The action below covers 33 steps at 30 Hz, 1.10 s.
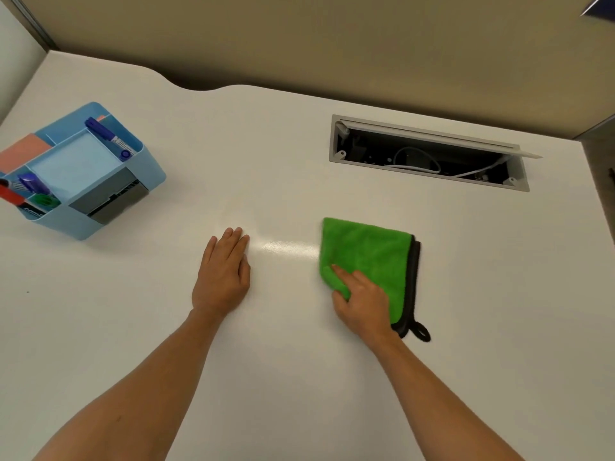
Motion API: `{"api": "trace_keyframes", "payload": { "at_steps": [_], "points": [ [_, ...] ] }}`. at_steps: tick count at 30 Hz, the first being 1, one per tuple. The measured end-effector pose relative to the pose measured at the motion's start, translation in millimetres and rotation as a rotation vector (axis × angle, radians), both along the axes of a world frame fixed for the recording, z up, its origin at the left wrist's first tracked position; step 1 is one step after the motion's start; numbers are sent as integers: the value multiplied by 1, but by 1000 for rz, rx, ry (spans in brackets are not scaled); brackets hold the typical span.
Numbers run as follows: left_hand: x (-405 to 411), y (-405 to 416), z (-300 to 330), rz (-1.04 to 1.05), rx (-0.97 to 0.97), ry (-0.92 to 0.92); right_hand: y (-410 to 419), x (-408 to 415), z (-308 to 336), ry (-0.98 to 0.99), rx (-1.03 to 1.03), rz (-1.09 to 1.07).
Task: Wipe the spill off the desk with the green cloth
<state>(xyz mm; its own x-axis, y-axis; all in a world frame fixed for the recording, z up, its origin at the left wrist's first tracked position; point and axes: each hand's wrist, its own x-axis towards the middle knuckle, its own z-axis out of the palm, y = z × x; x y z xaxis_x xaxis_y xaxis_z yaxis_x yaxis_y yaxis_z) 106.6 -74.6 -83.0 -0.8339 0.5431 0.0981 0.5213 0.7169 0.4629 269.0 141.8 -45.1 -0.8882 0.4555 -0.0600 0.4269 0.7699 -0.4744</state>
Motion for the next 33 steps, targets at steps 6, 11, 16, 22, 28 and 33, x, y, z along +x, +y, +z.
{"api": "trace_keyframes", "payload": {
  "at_steps": [6, 11, 16, 22, 28, 33],
  "points": [
    [0, -1, -2, 0, -22, -8, 7, -40, -6, -21, -25, -131],
    [-2, -2, -2, -4, -20, -26, -25, -83, -3, -55, -29, 68],
    [0, -3, 6, 51, 174, -135, -66, -95, -6, -77, 11, 315],
    [10, 44, 35, 164, 374, -127, -60, -81, 3, 0, -78, 433],
    [37, 116, 49, 65, 57, 0, 45, -25, 6, 211, 25, 226],
    [53, 147, 39, -19, -379, -18, 145, 20, -9, 35, 232, -216]
  ]
}}
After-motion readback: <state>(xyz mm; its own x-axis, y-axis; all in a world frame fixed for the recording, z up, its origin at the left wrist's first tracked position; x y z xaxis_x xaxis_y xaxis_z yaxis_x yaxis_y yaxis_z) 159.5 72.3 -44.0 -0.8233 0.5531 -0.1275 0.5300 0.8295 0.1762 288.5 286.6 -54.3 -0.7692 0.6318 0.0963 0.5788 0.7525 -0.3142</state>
